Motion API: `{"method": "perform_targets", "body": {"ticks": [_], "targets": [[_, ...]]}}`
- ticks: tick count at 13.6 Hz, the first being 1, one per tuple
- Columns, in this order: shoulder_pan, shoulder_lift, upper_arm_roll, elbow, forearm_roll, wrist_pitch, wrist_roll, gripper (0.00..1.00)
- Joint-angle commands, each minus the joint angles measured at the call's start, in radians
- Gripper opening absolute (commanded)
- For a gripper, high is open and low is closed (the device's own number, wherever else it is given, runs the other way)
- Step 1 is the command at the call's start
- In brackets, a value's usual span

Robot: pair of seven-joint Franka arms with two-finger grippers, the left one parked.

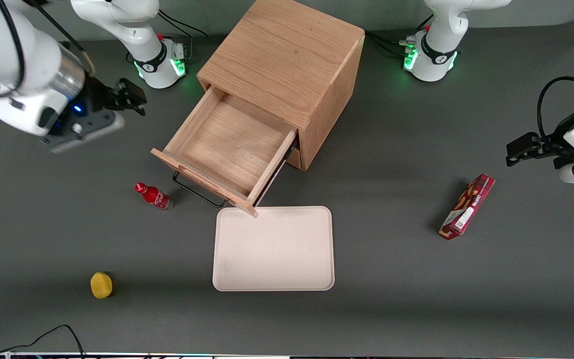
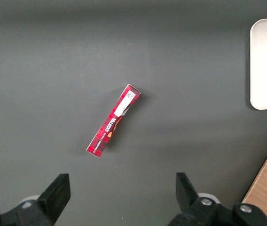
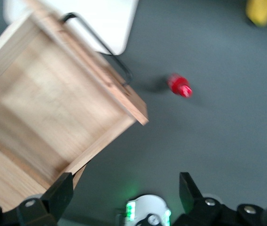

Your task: Open upper drawer

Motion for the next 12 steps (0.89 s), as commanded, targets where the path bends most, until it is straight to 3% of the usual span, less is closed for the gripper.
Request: {"method": "perform_targets", "body": {"ticks": [1, 4, 6, 9, 12], "targets": [[-0.007, -0.133, -0.113, -0.184, 0.022, 0.042, 0.100, 1.00], [-0.004, -0.291, -0.222, -0.475, 0.022, 0.269, 0.094, 1.00], [-0.004, -0.410, -0.234, -0.669, 0.022, 0.407, 0.059, 1.00], [0.000, -0.397, -0.267, -0.650, 0.022, 0.408, -0.085, 1.00], [-0.001, -0.373, -0.294, -0.585, 0.021, 0.403, -0.098, 1.00]]}}
